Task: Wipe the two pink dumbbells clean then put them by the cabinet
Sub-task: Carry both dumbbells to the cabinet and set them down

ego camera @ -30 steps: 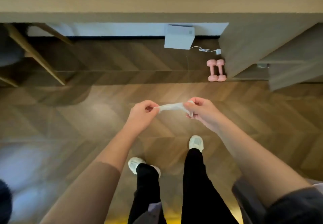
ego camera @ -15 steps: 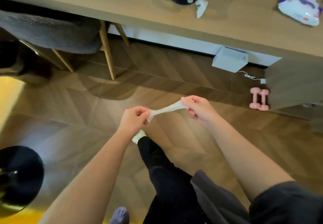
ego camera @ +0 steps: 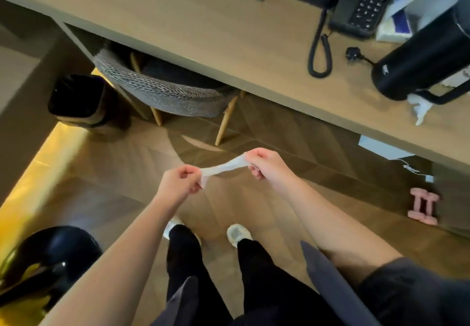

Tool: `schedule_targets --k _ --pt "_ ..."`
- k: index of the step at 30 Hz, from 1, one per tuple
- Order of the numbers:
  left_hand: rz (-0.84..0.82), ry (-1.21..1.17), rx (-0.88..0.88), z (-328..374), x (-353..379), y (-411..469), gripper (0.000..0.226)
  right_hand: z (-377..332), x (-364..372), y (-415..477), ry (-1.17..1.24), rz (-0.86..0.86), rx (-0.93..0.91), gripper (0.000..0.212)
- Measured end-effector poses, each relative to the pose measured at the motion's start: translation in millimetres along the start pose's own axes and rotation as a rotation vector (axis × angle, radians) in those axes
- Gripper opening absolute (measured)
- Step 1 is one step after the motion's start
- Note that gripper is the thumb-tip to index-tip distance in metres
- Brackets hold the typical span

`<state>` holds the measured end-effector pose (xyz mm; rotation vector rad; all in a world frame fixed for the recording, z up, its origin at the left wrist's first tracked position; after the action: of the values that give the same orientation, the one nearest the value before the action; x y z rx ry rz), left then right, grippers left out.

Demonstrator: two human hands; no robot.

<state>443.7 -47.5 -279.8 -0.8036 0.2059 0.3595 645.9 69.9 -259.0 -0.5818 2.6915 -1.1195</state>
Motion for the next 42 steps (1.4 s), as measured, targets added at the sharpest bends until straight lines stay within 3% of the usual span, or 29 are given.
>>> schedule_targets --k 13,18,26,30,34,38,42 --pt "0.084 0.081 -0.057 1.9 -293.1 152.7 0.011 -65.5 297.6 107.8 0.066 -0.047 0.126 0.019" --pt "0.056 0.169 -0.032 17.4 -370.7 229.8 0.011 -101.6 379.0 177.6 0.045 -0.037 0.172 0.027" --pt "0.058 0.199 -0.139 27.5 -505.4 315.8 0.011 -160.0 491.6 256.2 0.024 -0.003 0.291 0.02" --pt "0.005 0.298 -0.129 40.9 -551.5 354.1 0.009 -179.7 538.9 280.5 -0.064 -0.002 0.285 0.027" --pt "-0.156 0.492 -0.082 52.9 -574.1 390.6 0.007 -180.8 572.1 298.8 -0.118 0.12 0.223 0.018" --pt "-0.313 0.697 -0.025 52.9 -593.3 434.9 0.011 -154.6 608.4 314.8 0.036 0.292 0.262 0.015" --pt "-0.347 0.803 0.023 31.9 -605.8 476.3 0.018 -114.7 651.3 329.7 0.17 0.416 0.309 0.004"
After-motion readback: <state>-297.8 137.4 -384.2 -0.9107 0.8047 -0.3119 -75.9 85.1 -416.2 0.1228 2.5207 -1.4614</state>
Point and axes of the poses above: each hand's wrist, its own y-axis towards the middle knuckle, its own x-axis out of the palm, z = x × y, the point moved 7 cm from there along y, towards the middle knuckle, and after that the axes turned 8 degrees about y, right-handed, at the moved point
